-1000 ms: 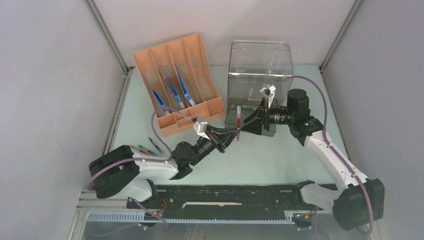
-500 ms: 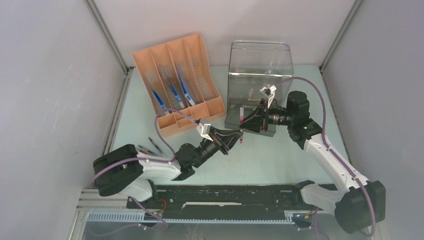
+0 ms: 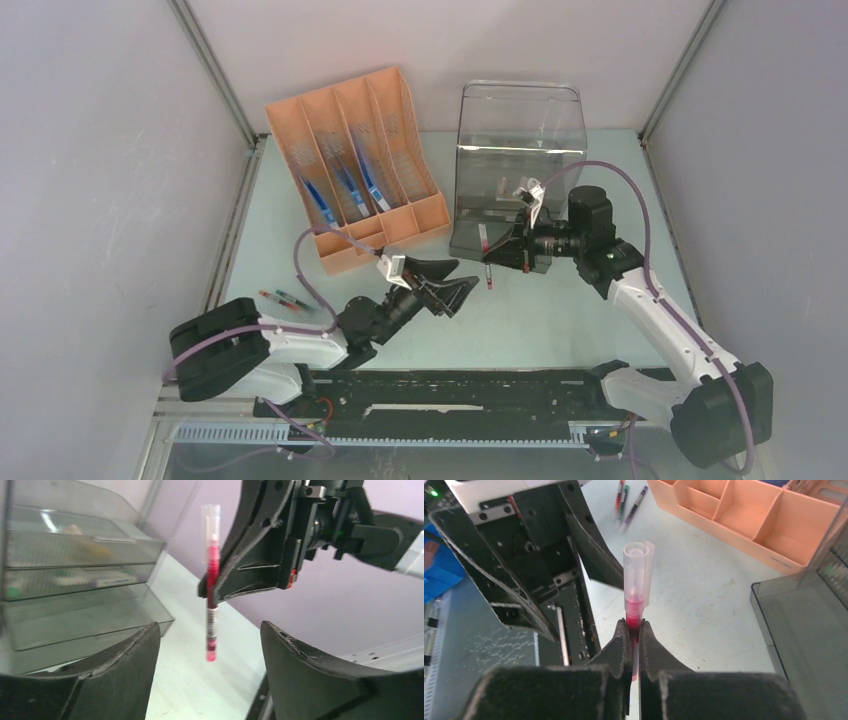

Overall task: Organize the desk
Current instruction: Place the stationery in the folder, then pick up the stationery from the center of the board, then place the stationery in the drawer.

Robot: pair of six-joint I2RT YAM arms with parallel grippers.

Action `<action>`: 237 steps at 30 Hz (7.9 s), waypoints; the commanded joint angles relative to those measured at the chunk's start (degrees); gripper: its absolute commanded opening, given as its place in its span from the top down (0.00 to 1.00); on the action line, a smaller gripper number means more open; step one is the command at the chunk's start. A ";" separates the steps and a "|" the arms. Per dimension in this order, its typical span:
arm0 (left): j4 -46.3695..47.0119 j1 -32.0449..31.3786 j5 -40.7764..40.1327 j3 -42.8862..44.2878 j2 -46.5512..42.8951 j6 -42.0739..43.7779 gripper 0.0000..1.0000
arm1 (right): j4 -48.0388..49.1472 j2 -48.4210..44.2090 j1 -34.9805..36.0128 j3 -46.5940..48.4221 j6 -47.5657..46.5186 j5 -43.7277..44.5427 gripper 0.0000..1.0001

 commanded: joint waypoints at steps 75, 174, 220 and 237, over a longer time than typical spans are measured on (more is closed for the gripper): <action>-109.68 42.68 -21.55 5.15 -35.74 -32.98 0.15 | -20.57 8.70 14.99 8.36 -39.30 45.11 0.45; -102.33 48.75 -14.49 18.00 0.46 -20.97 0.63 | -20.55 11.00 15.04 8.33 -40.43 46.47 0.45; -100.64 48.89 -5.71 2.70 -40.34 -18.06 1.00 | -21.91 7.69 15.06 8.31 -40.43 40.99 0.45; -69.81 46.79 23.43 -9.21 -60.71 -13.35 1.00 | -21.61 -2.81 15.27 8.44 -34.15 20.97 0.45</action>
